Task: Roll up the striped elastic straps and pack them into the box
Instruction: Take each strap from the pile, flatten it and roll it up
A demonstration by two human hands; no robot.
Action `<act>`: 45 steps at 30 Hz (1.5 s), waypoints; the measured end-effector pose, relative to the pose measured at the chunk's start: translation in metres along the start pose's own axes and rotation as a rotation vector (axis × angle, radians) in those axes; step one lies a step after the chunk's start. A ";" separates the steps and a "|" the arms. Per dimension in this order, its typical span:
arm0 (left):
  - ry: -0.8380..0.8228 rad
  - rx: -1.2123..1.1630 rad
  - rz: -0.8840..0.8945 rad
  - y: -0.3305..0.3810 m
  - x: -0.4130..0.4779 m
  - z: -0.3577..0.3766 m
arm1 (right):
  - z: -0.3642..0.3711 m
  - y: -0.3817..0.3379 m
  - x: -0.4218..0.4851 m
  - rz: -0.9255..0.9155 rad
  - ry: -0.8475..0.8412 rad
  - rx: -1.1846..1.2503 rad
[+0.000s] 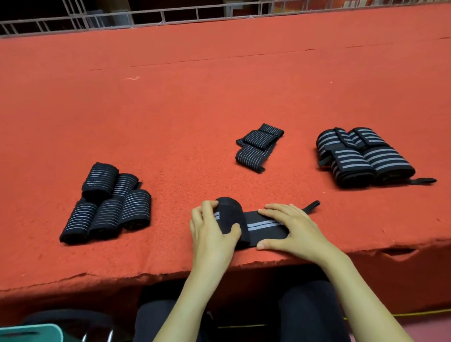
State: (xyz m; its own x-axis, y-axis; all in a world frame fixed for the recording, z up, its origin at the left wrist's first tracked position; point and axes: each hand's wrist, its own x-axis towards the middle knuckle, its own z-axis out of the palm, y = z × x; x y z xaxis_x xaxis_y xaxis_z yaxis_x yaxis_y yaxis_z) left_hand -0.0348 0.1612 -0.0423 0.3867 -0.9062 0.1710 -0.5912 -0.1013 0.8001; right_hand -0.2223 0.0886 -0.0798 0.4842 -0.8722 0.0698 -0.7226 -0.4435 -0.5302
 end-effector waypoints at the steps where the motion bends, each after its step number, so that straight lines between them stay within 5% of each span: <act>1: 0.017 0.020 0.036 0.003 0.000 0.005 | 0.000 0.000 0.000 -0.010 0.010 -0.001; 11: 0.051 0.031 0.329 0.006 0.000 0.034 | -0.004 0.000 -0.003 -0.031 0.006 0.075; 17: -0.141 0.004 0.414 0.015 0.001 0.034 | -0.008 0.003 -0.008 -0.097 0.052 0.272; 24: -0.147 -0.389 0.224 0.023 0.001 0.031 | -0.020 0.005 -0.012 -0.054 0.084 0.480; 31: -0.286 -0.238 -0.135 0.016 0.003 0.029 | -0.036 0.016 -0.017 0.039 -0.061 0.578; 45: -0.273 -0.316 -0.147 0.019 0.004 0.032 | -0.042 0.004 -0.014 0.070 -0.128 0.503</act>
State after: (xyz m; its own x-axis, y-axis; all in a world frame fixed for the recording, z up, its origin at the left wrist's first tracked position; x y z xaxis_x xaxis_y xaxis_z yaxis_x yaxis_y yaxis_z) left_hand -0.0674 0.1426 -0.0448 0.2239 -0.9712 -0.0817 -0.2819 -0.1448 0.9485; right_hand -0.2529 0.0905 -0.0474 0.5228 -0.8498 -0.0673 -0.4438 -0.2039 -0.8726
